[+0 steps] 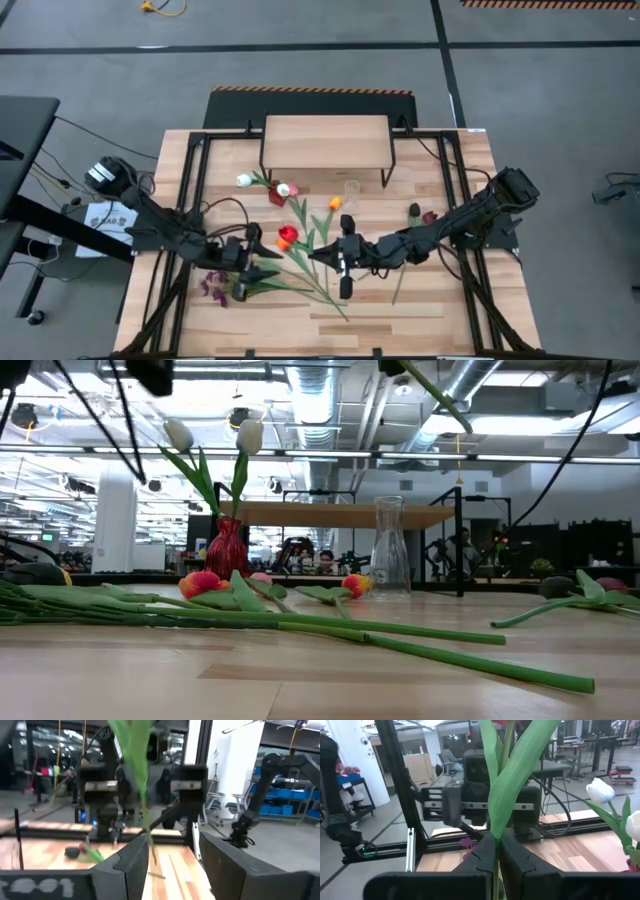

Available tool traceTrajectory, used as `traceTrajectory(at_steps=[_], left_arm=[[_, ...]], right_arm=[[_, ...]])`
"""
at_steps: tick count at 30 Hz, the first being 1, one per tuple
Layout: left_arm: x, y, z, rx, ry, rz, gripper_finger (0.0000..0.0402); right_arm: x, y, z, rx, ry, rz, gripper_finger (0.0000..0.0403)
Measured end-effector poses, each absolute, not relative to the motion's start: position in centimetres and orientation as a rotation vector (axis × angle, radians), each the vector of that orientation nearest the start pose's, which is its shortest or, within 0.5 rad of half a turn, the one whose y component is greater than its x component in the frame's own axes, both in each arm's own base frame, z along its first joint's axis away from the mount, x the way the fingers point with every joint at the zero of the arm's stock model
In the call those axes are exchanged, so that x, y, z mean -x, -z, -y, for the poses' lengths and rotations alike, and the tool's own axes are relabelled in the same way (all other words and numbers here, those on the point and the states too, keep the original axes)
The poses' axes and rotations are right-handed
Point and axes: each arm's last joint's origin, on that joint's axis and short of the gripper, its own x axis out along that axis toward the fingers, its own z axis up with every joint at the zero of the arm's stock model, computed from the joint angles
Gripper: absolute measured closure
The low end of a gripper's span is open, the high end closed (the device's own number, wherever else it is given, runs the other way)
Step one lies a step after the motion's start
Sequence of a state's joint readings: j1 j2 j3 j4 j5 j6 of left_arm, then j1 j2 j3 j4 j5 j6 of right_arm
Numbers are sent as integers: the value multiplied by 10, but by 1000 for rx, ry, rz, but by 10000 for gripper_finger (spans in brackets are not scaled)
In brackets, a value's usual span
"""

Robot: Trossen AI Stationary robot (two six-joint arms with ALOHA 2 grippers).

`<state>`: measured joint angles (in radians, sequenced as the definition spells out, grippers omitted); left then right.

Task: Pick and place flowers into a vace then onto a shelf
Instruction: Put the red flower into the red flower vase

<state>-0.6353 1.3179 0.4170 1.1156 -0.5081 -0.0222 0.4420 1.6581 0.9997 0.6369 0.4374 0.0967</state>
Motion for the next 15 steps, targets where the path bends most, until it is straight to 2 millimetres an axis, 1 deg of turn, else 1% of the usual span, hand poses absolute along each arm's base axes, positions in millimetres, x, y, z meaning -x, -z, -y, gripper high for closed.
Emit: traceTrajectory(at_steps=[4,8,11,15], left_arm=[[-220,-233,139,82,111,199,237],[-231,-241,142,63,96,220,237],[-238,-246,141,62,111,235,237],[-246,-252,135,64,109,239,237]], right_arm=[[-337,-261,-147,-85,-26,-26,396],[-337,-261,-148,-84,-40,-29,396],[-337,-261,-148,-80,-55,-35,396],[-337,-260,-148,-65,-55,-45,396]])
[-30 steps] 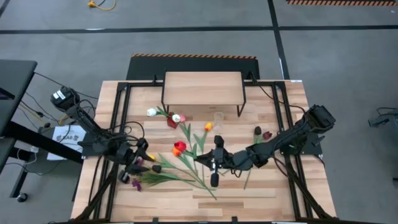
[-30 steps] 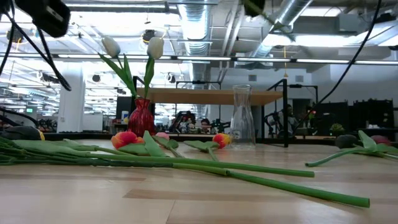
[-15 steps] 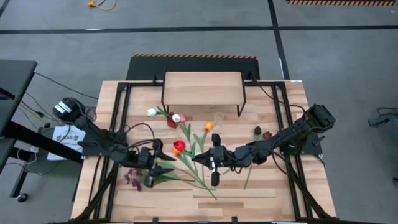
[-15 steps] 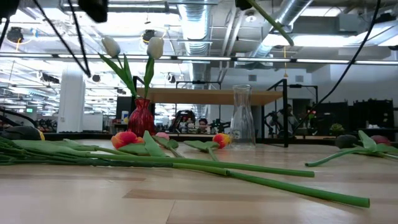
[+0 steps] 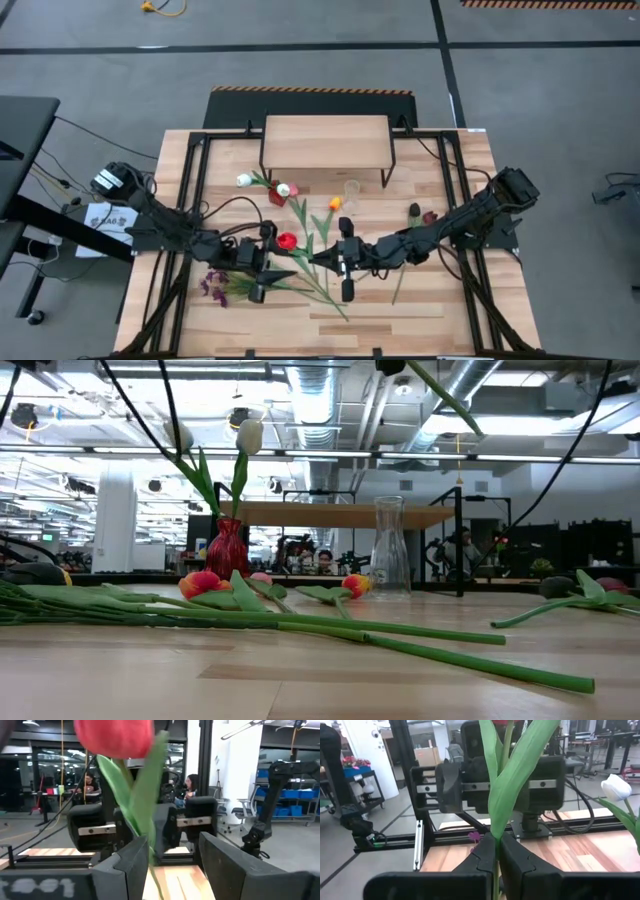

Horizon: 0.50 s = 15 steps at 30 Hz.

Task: Pick and place flowers into a vace then onto a shelf
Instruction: Put the red flower into the red flower vase

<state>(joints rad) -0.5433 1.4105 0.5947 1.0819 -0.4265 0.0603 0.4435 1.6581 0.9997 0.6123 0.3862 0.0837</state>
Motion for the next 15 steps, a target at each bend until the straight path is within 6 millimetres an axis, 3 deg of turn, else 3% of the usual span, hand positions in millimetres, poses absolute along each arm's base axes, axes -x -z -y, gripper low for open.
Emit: traceTrajectory(at_steps=[15], left_arm=[[-261,-260,118,63,134,249,237]], right_arm=[[-337,-259,-148,-45,-56,-53,396]])
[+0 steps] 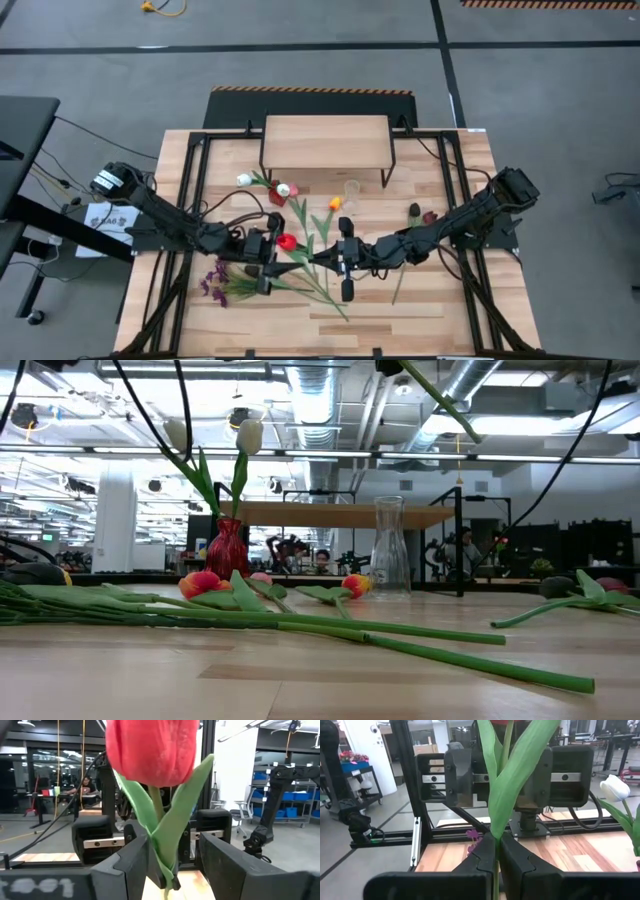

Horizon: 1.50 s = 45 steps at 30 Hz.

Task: Pick and place flowers into a vace then onto a shelf
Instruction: Put the red flower into the red flower vase

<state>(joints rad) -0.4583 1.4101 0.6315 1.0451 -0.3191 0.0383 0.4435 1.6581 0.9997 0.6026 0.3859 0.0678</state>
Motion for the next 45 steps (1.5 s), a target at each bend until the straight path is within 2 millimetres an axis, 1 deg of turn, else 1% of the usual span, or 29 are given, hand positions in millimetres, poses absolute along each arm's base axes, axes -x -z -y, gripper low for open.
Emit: traceTrajectory(at_steps=[6,9,12,16,17,20,24,32,37,41,45], left_arm=[[-262,-260,114,64,106,250,237],[-263,-260,113,66,78,248,251],[-263,-260,113,66,72,248,291],[-262,-260,113,38,72,249,377],[-262,-261,113,32,72,251,388],[-259,-264,111,14,58,241,393],[-252,-272,107,3,50,214,398],[-229,-289,94,-21,-19,126,400],[-212,-296,85,16,-39,66,401],[-200,-302,80,63,-33,50,401],[-189,-313,75,70,-41,-7,401]], right_arm=[[-337,-258,-148,-42,-56,-60,396],[-337,-257,-148,-39,-55,-68,396],[-337,-257,-148,-41,-55,-67,396],[-337,-257,-148,-49,-47,-66,395],[-337,-258,-147,-49,-45,-65,393],[-337,-258,-147,-51,-43,-60,376],[-337,-258,-147,-52,-43,-61,338],[-337,-258,-148,-52,-51,-62,241],[-337,-258,-148,-47,-49,-62,185],[-337,-258,-148,-45,-49,-63,162],[-337,-258,-147,-42,-48,-66,157]])
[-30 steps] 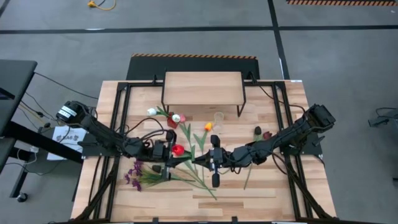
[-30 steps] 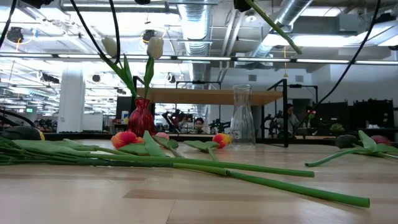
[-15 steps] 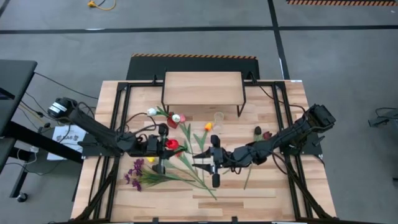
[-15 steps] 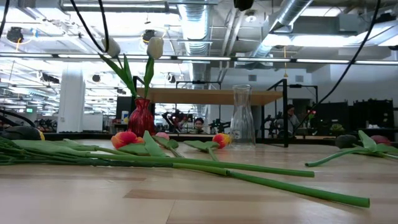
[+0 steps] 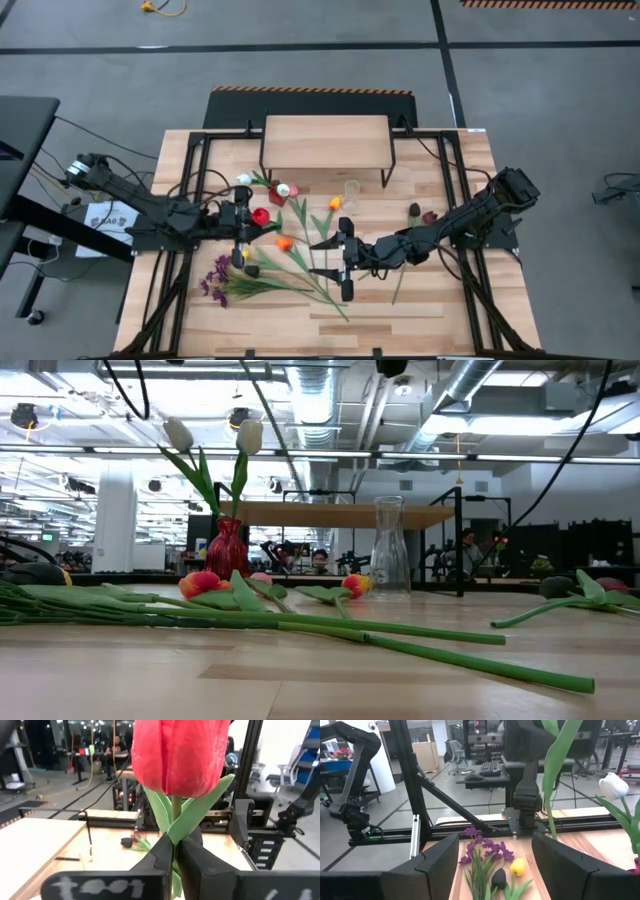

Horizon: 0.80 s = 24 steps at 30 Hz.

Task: Pick and place flowers into a vace then onto a shelf
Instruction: Put the red flower into the red flower vase

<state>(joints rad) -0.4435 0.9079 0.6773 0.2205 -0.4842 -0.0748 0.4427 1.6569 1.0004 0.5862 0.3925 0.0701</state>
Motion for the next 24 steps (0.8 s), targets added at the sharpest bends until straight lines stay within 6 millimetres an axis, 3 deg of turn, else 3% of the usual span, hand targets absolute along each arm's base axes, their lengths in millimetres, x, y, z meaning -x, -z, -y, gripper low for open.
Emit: traceTrajectory(at_steps=[12,18,24], left_arm=[[-173,-370,61,-48,-278,-189,401],[-162,-388,54,-90,-370,-233,401],[-161,-393,43,-101,-444,-256,401]], right_arm=[[-337,-255,-147,-29,-46,-96,157],[-337,-254,-147,-28,-46,-98,157],[-337,-255,-147,-28,-45,-97,157]])
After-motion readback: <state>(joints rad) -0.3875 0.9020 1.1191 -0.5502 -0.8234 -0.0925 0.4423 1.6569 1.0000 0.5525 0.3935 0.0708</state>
